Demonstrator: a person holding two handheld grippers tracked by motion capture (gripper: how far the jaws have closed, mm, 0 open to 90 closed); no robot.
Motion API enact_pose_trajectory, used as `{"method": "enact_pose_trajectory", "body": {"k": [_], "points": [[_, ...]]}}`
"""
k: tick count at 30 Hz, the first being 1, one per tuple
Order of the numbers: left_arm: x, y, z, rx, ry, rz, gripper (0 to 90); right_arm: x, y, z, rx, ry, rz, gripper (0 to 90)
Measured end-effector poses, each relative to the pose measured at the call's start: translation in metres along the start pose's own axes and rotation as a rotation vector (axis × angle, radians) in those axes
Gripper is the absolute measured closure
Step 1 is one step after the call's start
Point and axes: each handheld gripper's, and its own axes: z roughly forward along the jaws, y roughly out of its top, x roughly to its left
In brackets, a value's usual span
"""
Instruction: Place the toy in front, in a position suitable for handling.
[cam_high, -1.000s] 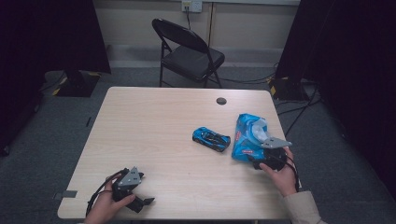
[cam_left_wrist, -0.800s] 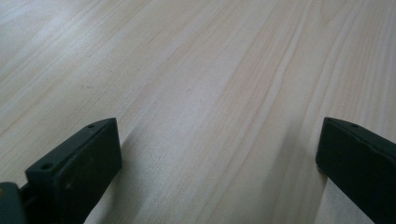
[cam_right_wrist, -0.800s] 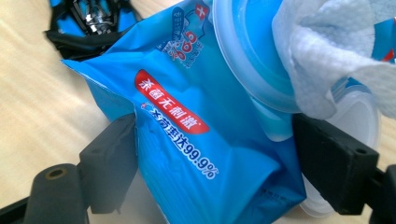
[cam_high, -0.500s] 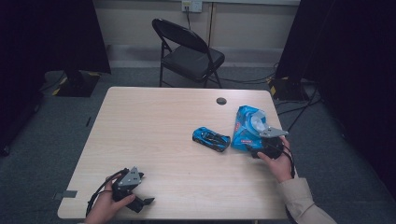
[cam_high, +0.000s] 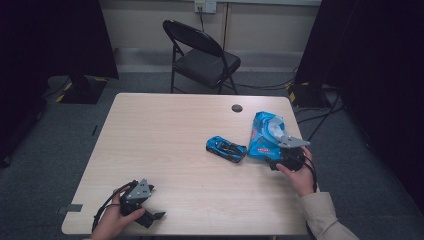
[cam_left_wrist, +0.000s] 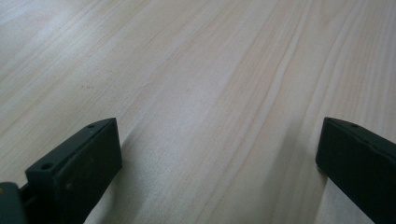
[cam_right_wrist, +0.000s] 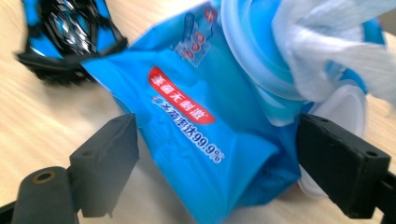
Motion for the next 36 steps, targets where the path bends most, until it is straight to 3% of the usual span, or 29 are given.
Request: {"method": "enact_pose_trajectory", "body": {"k": [2,8,14,22,30,36], "points": [[0.000,0.000,0.000,0.000,-0.001,0.000,0.0,0.002,0.000,-0.009,0.000,0.033,0.019,20.7],[0.000,0.000,0.000,0.000,0.000,0.001,0.0,0.022,0.004,-0.029,-0.011,0.102,-0.006,16.8],[0.001,0.001,0.001,-0.007,-0.002,-0.001,0.0,0.047,0.017,-0.030,-0.037,0.189,-0.007,15.1],[0.000,0.001,0.002,-0.008,-0.006,-0.006,0.0,0.068,0.039,-0.007,-0.031,0.259,-0.042,14.5],[0.001,0.001,0.001,-0.004,-0.004,-0.001,0.0,0.075,0.062,0.026,-0.033,0.306,-0.059,14.4],[0.001,0.001,0.001,-0.004,-0.004,0.000,0.0,0.075,0.076,0.047,-0.040,0.331,-0.022,14.4]]}}
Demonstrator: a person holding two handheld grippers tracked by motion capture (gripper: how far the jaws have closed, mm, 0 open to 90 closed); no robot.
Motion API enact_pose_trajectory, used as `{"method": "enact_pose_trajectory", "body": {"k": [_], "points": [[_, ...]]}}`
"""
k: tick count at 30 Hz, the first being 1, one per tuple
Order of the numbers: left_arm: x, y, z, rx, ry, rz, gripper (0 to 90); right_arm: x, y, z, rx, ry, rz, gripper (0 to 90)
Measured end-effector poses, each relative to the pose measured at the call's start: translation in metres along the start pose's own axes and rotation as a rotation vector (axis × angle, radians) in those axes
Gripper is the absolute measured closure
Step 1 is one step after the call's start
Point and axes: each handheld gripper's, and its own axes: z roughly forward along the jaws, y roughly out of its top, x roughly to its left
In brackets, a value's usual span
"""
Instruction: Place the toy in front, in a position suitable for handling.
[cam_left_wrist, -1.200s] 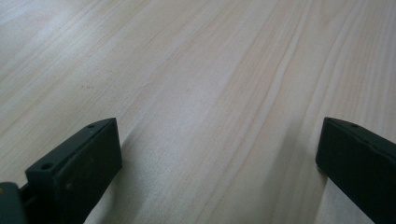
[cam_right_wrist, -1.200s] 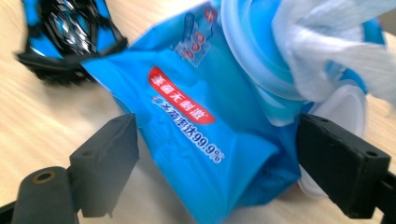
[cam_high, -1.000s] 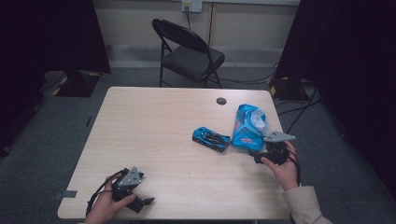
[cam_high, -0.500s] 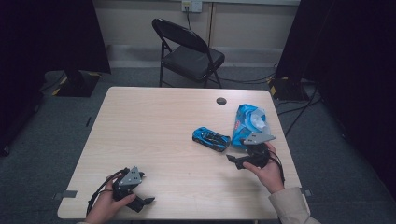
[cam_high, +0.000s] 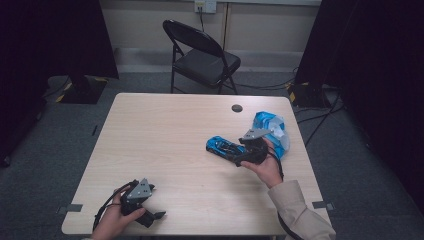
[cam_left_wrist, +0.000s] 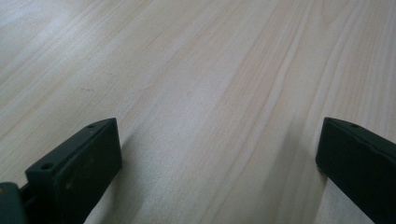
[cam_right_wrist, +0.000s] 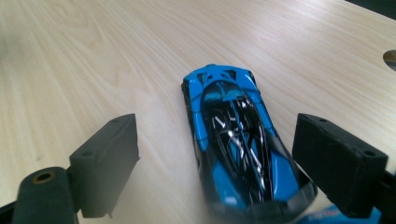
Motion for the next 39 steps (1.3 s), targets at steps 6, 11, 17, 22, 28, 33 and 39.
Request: {"method": "enact_pose_trajectory", "body": {"k": [6,11,17,22,28,33,39], "points": [[0.000,0.000,0.000,0.000,0.000,0.000,0.0,-0.002,0.006,0.017,0.026,-0.008,-0.011,14.5],[0.000,0.000,0.000,0.000,0.000,0.000,0.0,-0.003,0.008,0.027,0.044,-0.011,-0.025,14.4],[0.000,0.000,0.000,-0.003,0.000,-0.003,0.0,-0.006,0.009,0.041,0.071,-0.005,-0.025,14.4],[0.000,0.000,0.000,-0.002,0.001,-0.003,0.0,-0.008,0.008,0.047,0.093,-0.006,-0.019,14.5],[0.000,0.000,0.000,-0.002,0.000,-0.003,0.0,-0.010,0.008,0.055,0.111,-0.008,-0.023,14.5],[0.000,0.000,0.000,-0.002,0.000,-0.003,0.0,-0.013,0.007,0.061,0.144,-0.011,-0.017,14.5],[0.000,0.000,0.000,0.002,0.000,0.000,0.0,-0.016,0.002,0.067,0.184,-0.029,-0.047,15.9]]}}
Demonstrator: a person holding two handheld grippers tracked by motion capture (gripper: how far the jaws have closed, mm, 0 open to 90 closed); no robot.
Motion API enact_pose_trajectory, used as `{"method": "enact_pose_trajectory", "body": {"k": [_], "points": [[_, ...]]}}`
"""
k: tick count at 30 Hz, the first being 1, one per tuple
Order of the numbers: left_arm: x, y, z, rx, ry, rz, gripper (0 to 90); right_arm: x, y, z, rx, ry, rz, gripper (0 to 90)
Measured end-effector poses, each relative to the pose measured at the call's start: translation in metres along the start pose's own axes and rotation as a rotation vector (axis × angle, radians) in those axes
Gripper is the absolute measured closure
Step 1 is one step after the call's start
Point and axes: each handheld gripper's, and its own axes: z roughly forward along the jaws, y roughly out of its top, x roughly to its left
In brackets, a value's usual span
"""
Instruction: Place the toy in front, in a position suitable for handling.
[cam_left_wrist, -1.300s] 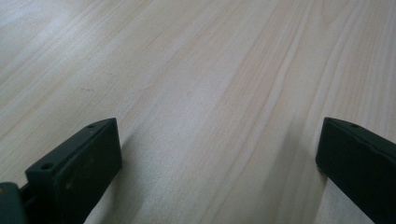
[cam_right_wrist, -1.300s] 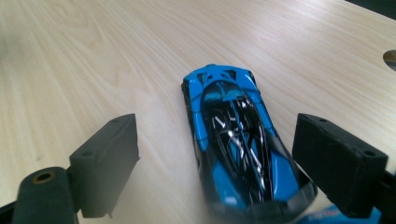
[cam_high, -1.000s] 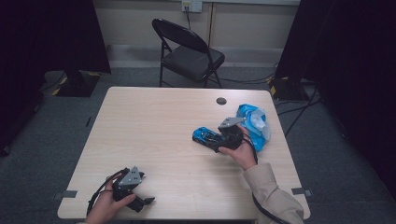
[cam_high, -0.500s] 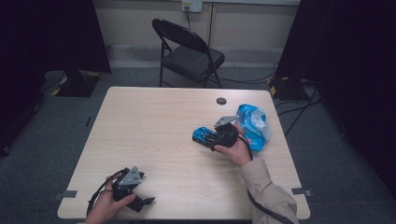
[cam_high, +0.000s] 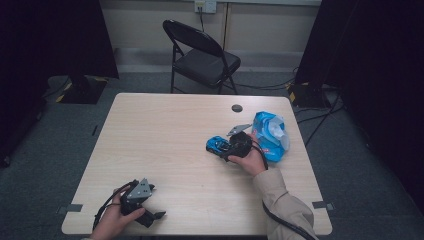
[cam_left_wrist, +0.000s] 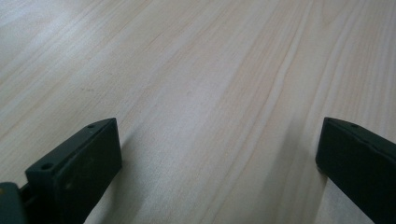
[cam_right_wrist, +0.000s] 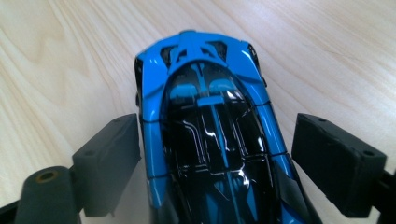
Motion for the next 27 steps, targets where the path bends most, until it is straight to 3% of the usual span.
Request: {"method": "enact_pose_trajectory", "body": {"k": [8,11,21,23,27], "points": [[-0.0002,0.0000,0.0002,-0.004,0.001,-0.003,0.0,0.0032,-0.0011,0.0038,0.024,-0.017,-0.027,16.8],[-0.0003,-0.0001,0.0002,-0.004,0.000,-0.004,0.0,0.0027,-0.0008,0.0034,0.030,-0.004,-0.017,19.7],[-0.0003,0.0000,0.0003,-0.005,0.000,-0.005,0.0,0.0028,-0.0014,-0.0017,0.029,-0.021,-0.006,27.1],[-0.0002,0.0000,0.0002,-0.004,0.001,-0.003,0.0,0.0012,-0.0023,-0.0039,0.015,0.006,0.040,28.3],[-0.0002,0.0000,0.0002,-0.004,0.001,-0.003,0.0,0.0033,-0.0036,-0.0059,0.022,-0.009,0.020,28.4]]}}
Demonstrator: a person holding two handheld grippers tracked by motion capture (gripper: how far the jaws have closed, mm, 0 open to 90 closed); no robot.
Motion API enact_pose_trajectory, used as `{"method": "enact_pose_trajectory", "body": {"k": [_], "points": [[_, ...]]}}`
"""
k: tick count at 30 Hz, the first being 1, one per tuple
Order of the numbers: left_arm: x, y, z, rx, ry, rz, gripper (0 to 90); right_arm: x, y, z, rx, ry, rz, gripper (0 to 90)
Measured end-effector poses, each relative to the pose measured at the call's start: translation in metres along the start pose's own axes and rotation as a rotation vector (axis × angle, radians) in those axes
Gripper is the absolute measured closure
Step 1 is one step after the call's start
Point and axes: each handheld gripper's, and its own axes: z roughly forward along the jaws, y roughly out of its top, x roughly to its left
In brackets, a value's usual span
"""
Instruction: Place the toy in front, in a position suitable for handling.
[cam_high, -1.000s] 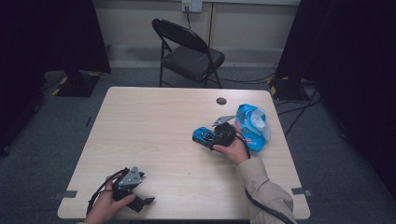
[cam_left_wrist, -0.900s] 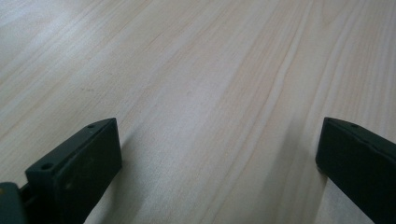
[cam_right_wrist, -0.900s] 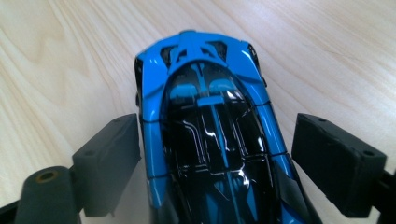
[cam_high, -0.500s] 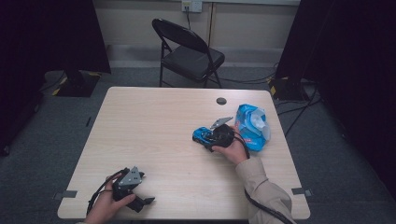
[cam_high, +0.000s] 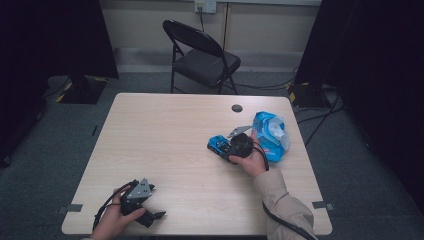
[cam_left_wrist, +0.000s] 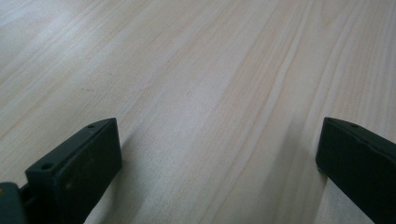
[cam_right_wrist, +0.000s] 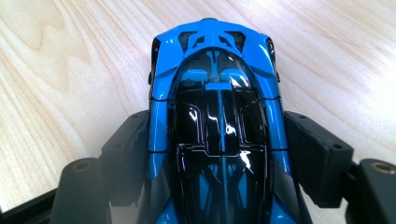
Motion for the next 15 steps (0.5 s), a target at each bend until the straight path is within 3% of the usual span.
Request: {"method": "enact_pose_trajectory", "body": {"k": [6,15], "points": [[0.000,0.000,0.000,0.001,0.000,0.001,0.0,0.001,0.001,-0.009,-0.008,-0.024,-0.008,28.5],[0.000,0.000,0.000,0.005,0.000,0.007,0.0,0.006,0.004,-0.020,-0.026,-0.006,-0.009,28.5]]}}
